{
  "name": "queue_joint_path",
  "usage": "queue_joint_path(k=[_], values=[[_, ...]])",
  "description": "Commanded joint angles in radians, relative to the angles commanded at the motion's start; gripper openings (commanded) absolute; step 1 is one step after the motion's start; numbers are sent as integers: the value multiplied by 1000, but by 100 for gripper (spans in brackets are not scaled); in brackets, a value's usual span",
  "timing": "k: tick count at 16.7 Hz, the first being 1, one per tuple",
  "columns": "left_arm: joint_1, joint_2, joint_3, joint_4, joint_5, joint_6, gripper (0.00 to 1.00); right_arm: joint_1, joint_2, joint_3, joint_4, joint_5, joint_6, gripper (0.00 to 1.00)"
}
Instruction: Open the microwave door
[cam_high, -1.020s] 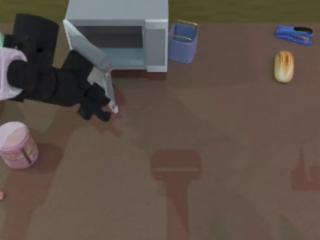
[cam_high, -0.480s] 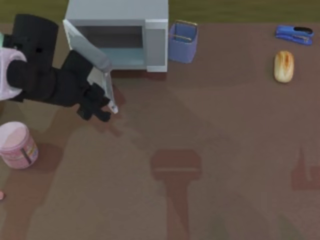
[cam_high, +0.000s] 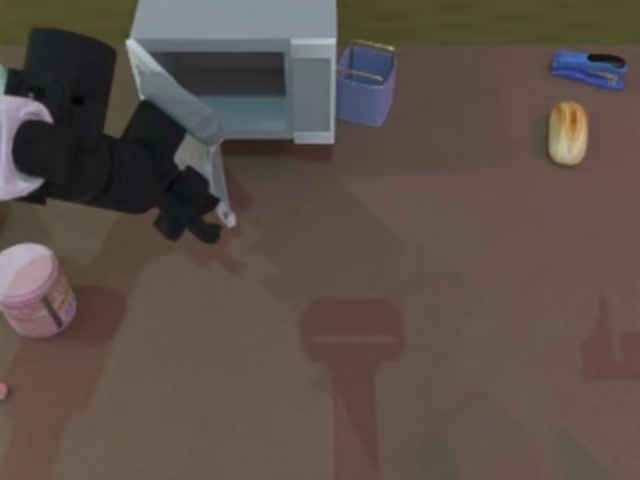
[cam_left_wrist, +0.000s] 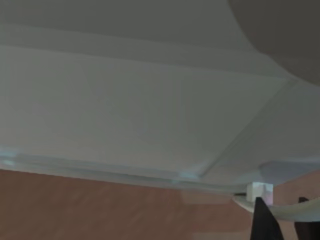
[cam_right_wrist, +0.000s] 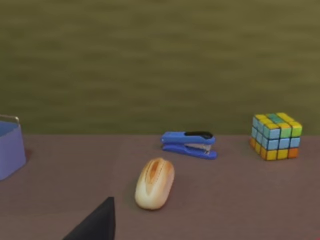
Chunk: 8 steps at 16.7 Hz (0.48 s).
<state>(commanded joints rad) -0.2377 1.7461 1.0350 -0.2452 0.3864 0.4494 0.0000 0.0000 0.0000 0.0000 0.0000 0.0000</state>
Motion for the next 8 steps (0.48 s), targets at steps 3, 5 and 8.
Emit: queue_joint_path(k=[3, 5, 8], values=[[-5, 1, -4, -2, 7, -2, 0, 0, 0, 0, 0, 0, 0, 100], [5, 3, -3, -14, 18, 20, 0, 0, 0, 0, 0, 0, 0, 100], [22, -1, 4, -27, 40, 58, 0, 0, 0, 0, 0, 0, 0, 100]])
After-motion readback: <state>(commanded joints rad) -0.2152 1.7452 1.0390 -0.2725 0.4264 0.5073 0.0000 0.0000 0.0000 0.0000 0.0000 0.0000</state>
